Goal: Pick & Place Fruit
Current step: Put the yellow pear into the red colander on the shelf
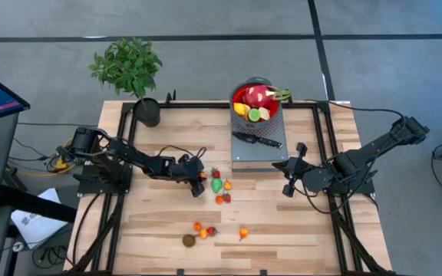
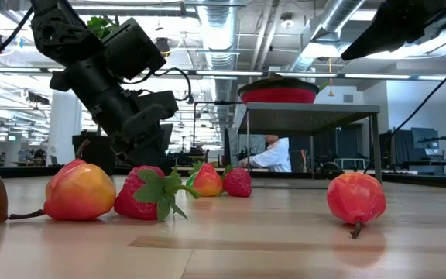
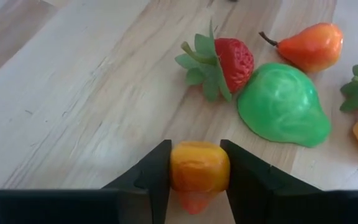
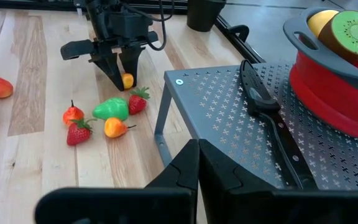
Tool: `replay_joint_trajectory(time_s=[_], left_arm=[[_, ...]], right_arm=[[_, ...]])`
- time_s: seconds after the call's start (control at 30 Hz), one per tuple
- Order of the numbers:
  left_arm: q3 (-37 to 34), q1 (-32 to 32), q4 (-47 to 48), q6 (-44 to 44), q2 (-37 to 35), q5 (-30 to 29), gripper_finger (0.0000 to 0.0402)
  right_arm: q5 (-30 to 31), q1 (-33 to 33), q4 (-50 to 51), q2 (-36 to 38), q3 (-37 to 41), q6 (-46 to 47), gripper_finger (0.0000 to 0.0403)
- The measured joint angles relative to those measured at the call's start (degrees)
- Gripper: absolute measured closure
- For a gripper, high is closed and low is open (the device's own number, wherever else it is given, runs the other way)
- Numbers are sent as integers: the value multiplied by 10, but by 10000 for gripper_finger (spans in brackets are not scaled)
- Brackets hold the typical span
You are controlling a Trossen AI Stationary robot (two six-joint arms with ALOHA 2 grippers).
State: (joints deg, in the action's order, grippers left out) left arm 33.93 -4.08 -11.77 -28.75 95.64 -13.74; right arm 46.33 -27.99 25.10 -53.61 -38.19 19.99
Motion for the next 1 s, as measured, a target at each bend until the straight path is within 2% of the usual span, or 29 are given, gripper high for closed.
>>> replay_joint_trajectory(time_s=[0.23,0.53,0.7,0.83,1.0], left_arm=[[-2,0,7,-1,-51,5,284],[-1,0,3,-2,-211,-13,284],[-1,0,-9,0,-296,-41,284],[-1,0,-48,32,-343,-61,284],[-1,0,-133,75,-365,-68,287]], right_arm=[[0,0,2,0,0,-6,403],[0,0,2,0,0,-12,403],[1,0,2,0,0,-62,403],[1,14,-7,0,0,-101,403],[2,56,-36,0,0,-162,403]])
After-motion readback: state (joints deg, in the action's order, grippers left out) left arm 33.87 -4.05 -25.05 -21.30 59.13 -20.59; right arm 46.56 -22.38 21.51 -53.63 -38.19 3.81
